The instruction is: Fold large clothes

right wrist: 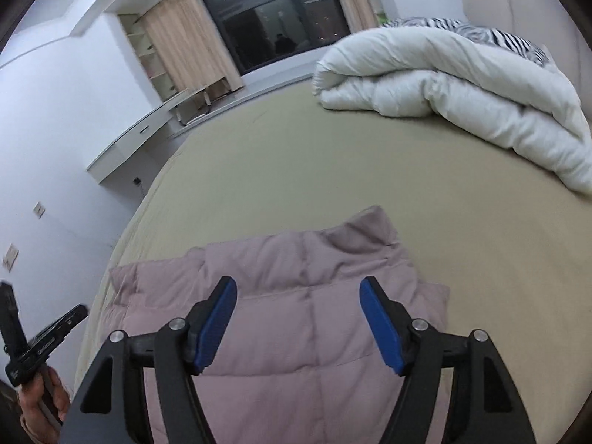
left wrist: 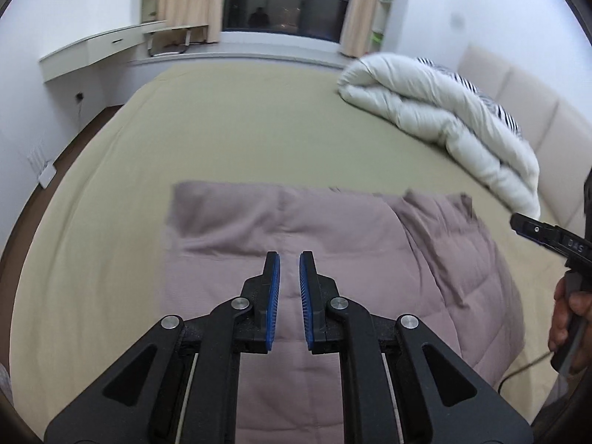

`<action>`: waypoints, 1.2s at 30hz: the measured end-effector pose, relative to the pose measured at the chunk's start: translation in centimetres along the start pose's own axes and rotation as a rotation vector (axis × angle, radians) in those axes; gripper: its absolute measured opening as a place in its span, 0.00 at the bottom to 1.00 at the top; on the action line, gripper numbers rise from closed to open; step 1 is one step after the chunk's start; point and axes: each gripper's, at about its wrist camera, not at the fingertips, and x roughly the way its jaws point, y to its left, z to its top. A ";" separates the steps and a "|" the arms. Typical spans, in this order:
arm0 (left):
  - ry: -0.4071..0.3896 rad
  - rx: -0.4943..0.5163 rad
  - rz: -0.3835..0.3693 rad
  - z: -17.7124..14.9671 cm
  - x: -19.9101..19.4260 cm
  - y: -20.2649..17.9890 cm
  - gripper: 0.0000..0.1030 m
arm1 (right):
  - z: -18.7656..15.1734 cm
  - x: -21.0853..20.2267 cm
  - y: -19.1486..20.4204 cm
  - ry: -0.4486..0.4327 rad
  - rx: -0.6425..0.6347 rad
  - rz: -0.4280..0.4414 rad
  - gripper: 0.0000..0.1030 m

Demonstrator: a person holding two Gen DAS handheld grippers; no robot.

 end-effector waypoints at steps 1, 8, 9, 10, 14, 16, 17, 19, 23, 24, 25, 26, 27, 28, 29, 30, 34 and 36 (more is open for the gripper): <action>0.013 0.020 0.008 -0.3 0.9 -0.9 0.10 | -0.6 0.6 1.7 0.038 -0.054 0.011 0.70; 0.049 0.107 0.090 -1.5 6.8 -4.0 0.10 | -3.1 8.4 6.6 0.184 -0.202 -0.031 0.58; 0.057 0.119 0.099 -1.4 8.5 -4.9 0.10 | -2.8 9.5 6.7 0.186 -0.212 -0.050 0.58; 0.067 0.129 0.109 -1.1 10.0 -5.4 0.10 | -2.6 10.4 6.8 0.195 -0.218 -0.072 0.57; 0.109 0.165 0.164 -0.8 15.6 -5.9 0.10 | -1.4 15.3 4.4 0.269 -0.155 -0.124 0.58; 0.124 0.174 0.177 -0.6 17.6 -5.7 0.10 | -1.1 16.4 4.0 0.271 -0.178 -0.145 0.57; 0.125 0.173 0.183 -0.5 18.5 -5.5 0.10 | -0.9 16.9 4.1 0.265 -0.196 -0.158 0.57; 0.137 0.154 0.179 -0.3 20.2 -5.0 0.10 | -0.5 18.1 3.6 0.258 -0.209 -0.167 0.58; 0.156 0.131 0.186 -0.1 22.5 -3.9 0.10 | -0.3 20.1 2.3 0.254 -0.168 -0.145 0.59; 0.158 0.138 0.193 -0.2 23.0 -3.8 0.10 | -0.2 20.3 2.3 0.253 -0.166 -0.143 0.59; 0.156 0.144 0.198 -0.3 23.4 -3.6 0.10 | -0.2 20.6 2.2 0.251 -0.169 -0.142 0.59; 0.152 0.141 0.197 -0.4 23.8 -3.3 0.10 | -0.1 20.8 2.2 0.248 -0.172 -0.142 0.60; 0.150 0.130 0.191 -0.6 24.0 -3.0 0.10 | -0.4 20.7 2.4 0.245 -0.174 -0.143 0.60; 0.152 0.119 0.186 -0.7 24.5 -2.7 0.10 | -0.4 20.9 2.3 0.241 -0.174 -0.141 0.60; 0.150 0.111 0.182 -0.8 24.7 -2.3 0.10 | -0.5 21.0 2.4 0.240 -0.175 -0.143 0.60; 0.148 0.107 0.179 -0.9 24.8 -2.1 0.10 | -0.5 21.2 2.5 0.238 -0.178 -0.147 0.60; 0.130 0.074 0.162 -1.5 24.9 -1.0 0.10 | -0.5 21.8 2.9 0.235 -0.195 -0.160 0.61; 0.124 0.068 0.161 -1.8 25.0 -0.7 0.10 | -0.6 21.9 3.1 0.233 -0.198 -0.160 0.62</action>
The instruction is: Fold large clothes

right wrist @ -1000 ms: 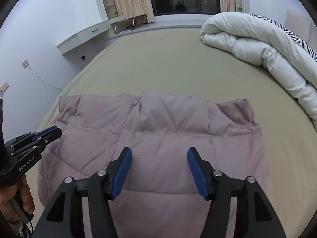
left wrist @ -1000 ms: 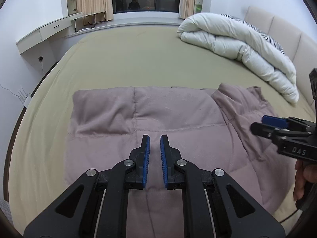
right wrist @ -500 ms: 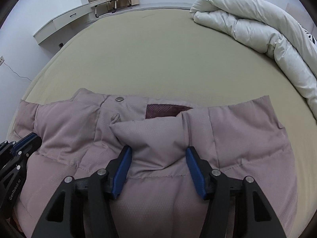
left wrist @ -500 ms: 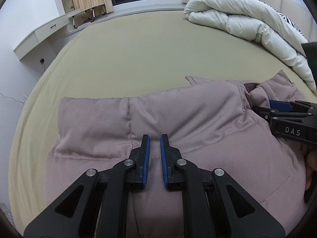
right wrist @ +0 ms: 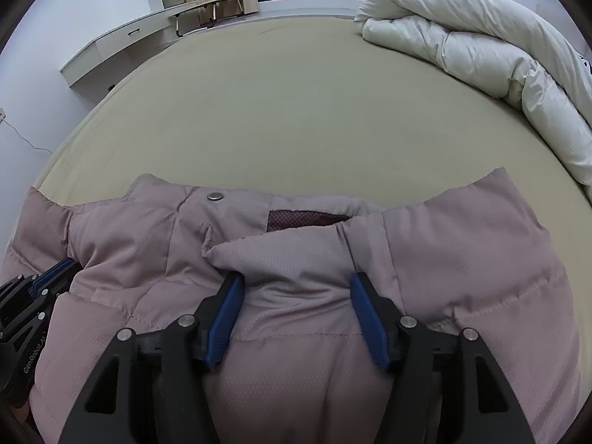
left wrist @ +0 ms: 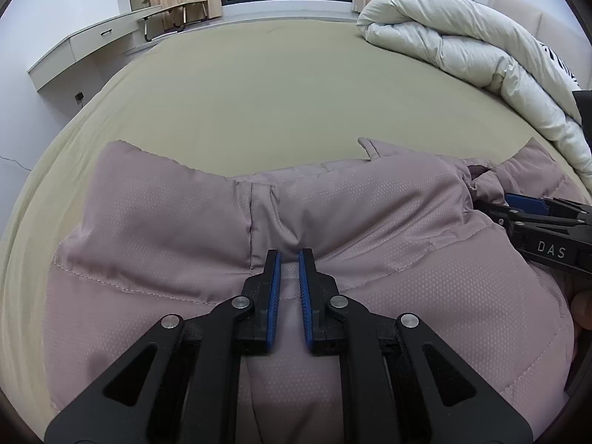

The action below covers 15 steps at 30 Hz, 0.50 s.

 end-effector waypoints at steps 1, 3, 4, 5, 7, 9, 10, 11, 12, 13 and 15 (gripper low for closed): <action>0.001 -0.001 -0.001 0.0 0.2 0.0 0.10 | -0.1 0.0 0.0 -0.002 0.000 0.001 0.62; 0.001 -0.005 -0.003 -0.2 0.0 0.2 0.10 | -0.1 0.1 -0.1 -0.005 0.003 0.005 0.62; 0.002 -0.006 -0.003 -0.3 -0.1 0.3 0.10 | -0.1 0.1 -0.1 -0.006 0.005 0.005 0.63; 0.002 -0.006 -0.004 -0.5 -0.2 0.5 0.10 | -0.1 0.2 -0.1 -0.007 0.005 0.006 0.63; 0.003 -0.010 -0.006 -0.6 0.0 0.6 0.10 | 0.1 0.4 -0.3 -0.010 0.008 0.008 0.63; 0.004 -0.008 -0.004 -0.9 -0.3 0.9 0.10 | 0.2 0.5 -0.4 -0.017 0.009 0.006 0.63; 0.004 -0.009 -0.006 -0.9 -0.4 1.0 0.10 | 0.1 0.5 -0.3 -0.023 0.012 0.006 0.63; 0.005 -0.013 -0.013 -0.8 -0.6 1.1 0.10 | 0.0 0.5 -0.3 -0.031 0.015 0.006 0.63; 0.010 -0.017 -0.019 -0.7 -1.1 1.2 0.10 | -0.1 0.3 -0.2 -0.036 0.014 0.003 0.63; 0.015 -0.019 -0.021 -0.7 -1.6 1.4 0.10 | -0.2 0.0 -0.1 -0.043 0.013 0.002 0.63; 0.021 -0.014 0.007 -1.0 -3.5 1.5 0.10 | -0.3 -0.9 -0.2 -0.054 0.018 0.014 0.63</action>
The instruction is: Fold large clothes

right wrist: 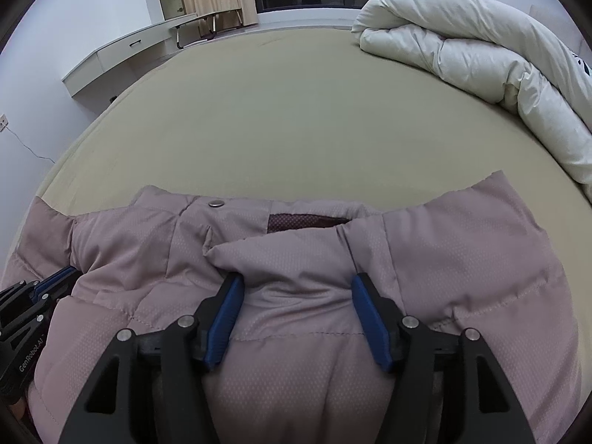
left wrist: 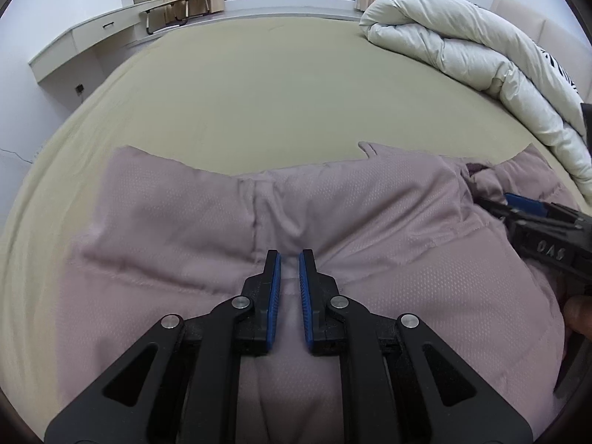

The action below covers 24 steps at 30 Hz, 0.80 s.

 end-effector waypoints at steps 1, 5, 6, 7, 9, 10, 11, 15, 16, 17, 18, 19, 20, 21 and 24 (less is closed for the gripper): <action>-0.010 0.003 0.021 -0.4 -1.3 0.0 0.10 | 0.0 -1.0 -0.2 0.005 0.010 0.018 0.63; -0.086 0.083 0.100 -3.4 -7.1 -0.3 0.10 | -2.1 -8.4 -1.4 -0.078 0.064 0.106 0.68; -0.095 0.102 0.118 -4.0 -7.8 -0.4 0.10 | -3.3 -10.5 -1.6 -0.121 0.039 0.102 0.72; -0.098 0.115 0.137 -4.7 -8.1 -0.3 0.10 | -4.3 -11.7 -1.8 -0.147 0.008 0.076 0.74; -0.071 0.088 0.128 -5.6 -7.5 0.6 0.10 | -6.6 -12.2 -3.0 -0.143 -0.036 -0.039 0.76; -0.060 0.074 0.119 -5.7 -7.1 0.9 0.10 | -7.5 -11.3 -4.2 -0.104 -0.013 -0.072 0.76; -0.055 0.071 0.119 -5.8 -6.6 1.1 0.10 | -8.5 -10.3 -6.1 -0.079 0.034 -0.032 0.76; -0.057 0.059 0.118 -6.3 -5.2 1.5 0.10 | -9.6 -8.6 -8.0 -0.118 0.033 0.052 0.78; -0.055 0.047 0.107 -6.4 -4.9 1.7 0.10 | -9.5 -8.3 -7.8 -0.118 0.029 0.042 0.79; -0.051 0.033 0.095 -6.5 -4.7 2.1 0.10 | -9.4 -7.9 -7.6 -0.116 0.026 0.034 0.80; -0.045 0.021 0.082 -6.5 -4.7 2.4 0.10 | -9.3 -7.6 -7.5 -0.116 0.024 0.028 0.80; -0.039 0.012 0.068 -6.5 -4.8 2.7 0.10 | -9.2 -7.4 -7.4 -0.114 0.022 0.022 0.81; -0.035 0.001 0.054 -6.5 -5.2 3.1 0.10 | -9.3 -7.5 -7.4 -0.111 0.021 0.022 0.81; -0.032 -0.006 0.047 -6.5 -5.6 3.5 0.10 | -9.2 -7.5 -7.5 -0.104 0.026 0.027 0.81; -0.054 -0.013 0.071 -7.3 -8.5 4.3 0.10 | -8.1 -9.6 -7.4 -0.038 0.040 -0.023 0.79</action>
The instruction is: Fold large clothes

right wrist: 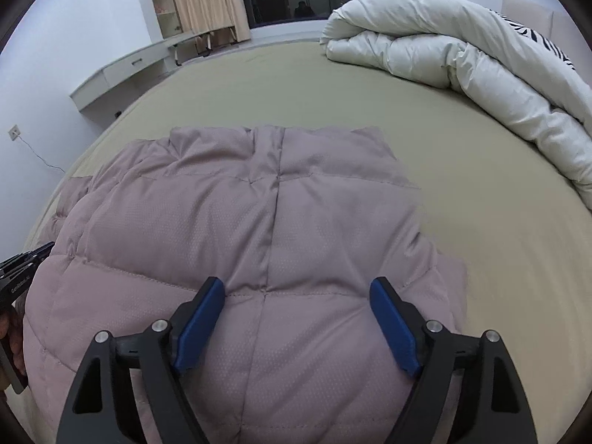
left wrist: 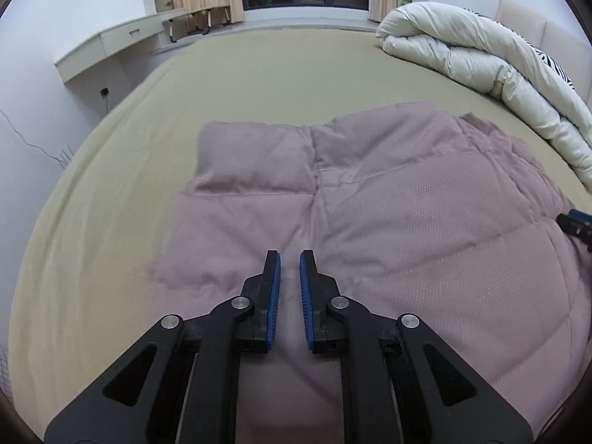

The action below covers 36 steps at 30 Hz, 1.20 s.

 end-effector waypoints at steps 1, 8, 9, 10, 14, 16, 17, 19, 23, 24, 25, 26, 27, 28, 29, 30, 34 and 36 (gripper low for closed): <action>-0.015 0.000 0.011 -0.3 -0.8 0.2 0.10 | 0.3 -1.2 0.2 -0.004 0.006 -0.012 0.75; -0.056 -0.052 -0.042 -4.4 -1.5 2.6 0.10 | -6.2 -3.7 1.1 -0.105 -0.069 0.043 0.77; -0.055 -0.031 -0.038 -4.5 -1.3 2.5 0.10 | -6.9 -3.6 1.2 -0.146 -0.114 0.037 0.77; -0.047 -0.027 -0.036 -4.5 -1.2 2.5 0.10 | -7.1 -3.4 1.4 -0.156 -0.134 0.032 0.79; 0.001 -0.071 -0.061 -3.7 -1.6 3.3 0.10 | -5.0 -3.3 1.8 -0.055 -0.088 -0.011 0.80; -0.008 -0.082 -0.059 -3.9 -4.0 3.3 0.10 | -4.0 -5.4 3.0 -0.028 -0.065 -0.033 0.70; -0.019 -0.077 -0.058 -4.3 -5.1 3.2 0.10 | -4.1 -6.9 3.9 -0.062 -0.075 0.030 0.70; -0.043 -0.092 -0.078 -6.1 -7.7 2.7 0.10 | -5.3 -9.0 5.9 -0.111 -0.105 0.059 0.71; -0.013 -0.030 -0.032 -9.9 -8.1 0.3 0.10 | -8.6 -6.0 8.5 -0.027 -0.117 0.092 0.79; -0.012 0.002 -0.016 -10.5 -7.5 -0.2 0.10 | -9.3 -5.2 8.6 -0.038 -0.110 0.086 0.80; -0.005 0.018 -0.012 -10.6 -7.0 -0.4 0.10 | -9.7 -4.4 8.8 -0.049 -0.125 0.077 0.81; 0.004 0.020 -0.015 -10.3 -6.5 -0.4 0.10 | -9.9 -4.0 9.0 -0.057 -0.155 0.056 0.82; 0.022 0.013 -0.021 -10.2 -6.1 -0.4 0.10 | -9.9 -3.8 9.3 -0.058 -0.174 0.040 0.82; 0.040 0.003 -0.026 -9.8 -6.0 -0.3 0.10 | -9.7 -3.6 9.5 -0.042 -0.179 0.033 0.83; 0.065 -0.010 -0.025 -9.4 -6.2 -0.2 0.10 | -9.3 -3.4 9.4 -0.024 -0.180 0.033 0.84; 0.082 -0.022 -0.018 -9.0 -6.7 -0.4 0.10 | -8.9 -3.4 9.3 0.002 -0.186 0.038 0.84; 0.004 0.000 -0.063 -7.8 -11.6 -2.8 0.10 | -6.9 -6.0 8.6 0.084 -0.112 0.038 0.71; 0.026 0.039 -0.115 -8.0 -11.4 -4.9 0.10 | -6.9 -8.4 8.4 0.012 -0.107 0.021 0.71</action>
